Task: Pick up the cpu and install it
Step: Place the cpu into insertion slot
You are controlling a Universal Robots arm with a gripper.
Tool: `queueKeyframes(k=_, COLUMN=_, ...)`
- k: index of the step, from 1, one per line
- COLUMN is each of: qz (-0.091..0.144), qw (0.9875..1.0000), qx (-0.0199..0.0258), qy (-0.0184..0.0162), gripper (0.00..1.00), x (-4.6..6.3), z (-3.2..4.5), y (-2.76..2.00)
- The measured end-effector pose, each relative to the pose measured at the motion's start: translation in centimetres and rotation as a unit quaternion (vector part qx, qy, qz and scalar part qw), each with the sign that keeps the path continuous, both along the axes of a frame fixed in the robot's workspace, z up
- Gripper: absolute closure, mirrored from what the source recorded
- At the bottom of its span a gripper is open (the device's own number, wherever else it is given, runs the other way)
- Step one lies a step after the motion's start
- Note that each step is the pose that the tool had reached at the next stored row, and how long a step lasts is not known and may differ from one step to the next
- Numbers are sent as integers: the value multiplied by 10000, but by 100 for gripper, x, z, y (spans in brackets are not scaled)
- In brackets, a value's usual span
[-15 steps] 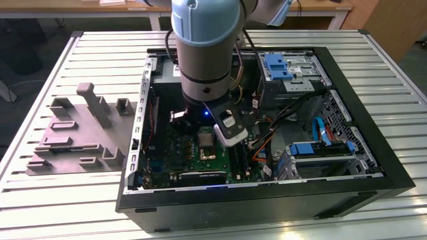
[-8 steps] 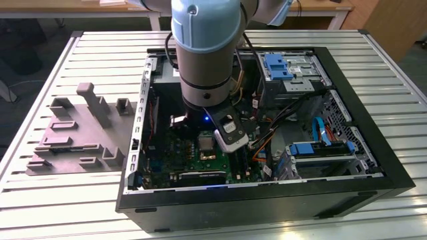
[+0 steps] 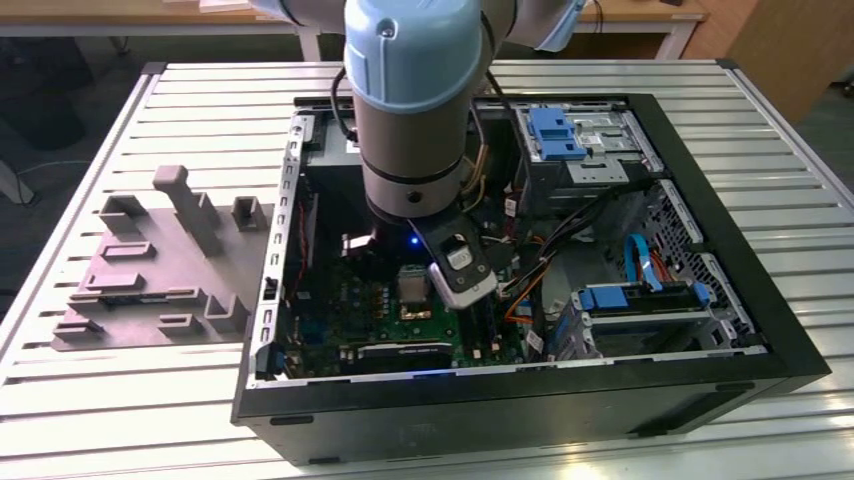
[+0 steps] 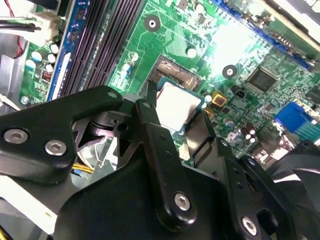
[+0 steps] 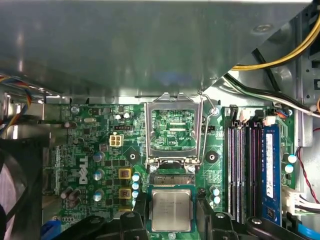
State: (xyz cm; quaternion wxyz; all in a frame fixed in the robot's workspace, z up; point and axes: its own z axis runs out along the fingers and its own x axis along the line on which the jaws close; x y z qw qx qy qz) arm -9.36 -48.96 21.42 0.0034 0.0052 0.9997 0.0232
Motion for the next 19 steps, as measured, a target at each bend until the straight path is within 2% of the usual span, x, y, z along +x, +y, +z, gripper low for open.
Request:
queueKeyframes(k=5, qz=2, qw=10000, qx=-2, qy=-11, gripper=53, x=0, z=-77, y=0)
queueKeyframes(k=6, qz=2, qw=10000, qx=-2, qy=-11, gripper=53, x=-1, z=-123, y=-9)
queueKeyframes(k=8, qz=3, qw=10000, qx=-2, qy=-11, gripper=53, x=0, z=-158, y=-15)
queueKeyframes(k=19, qz=6, qw=10000, qx=-4, qy=-10, gripper=53, x=10, z=-253, y=-17)
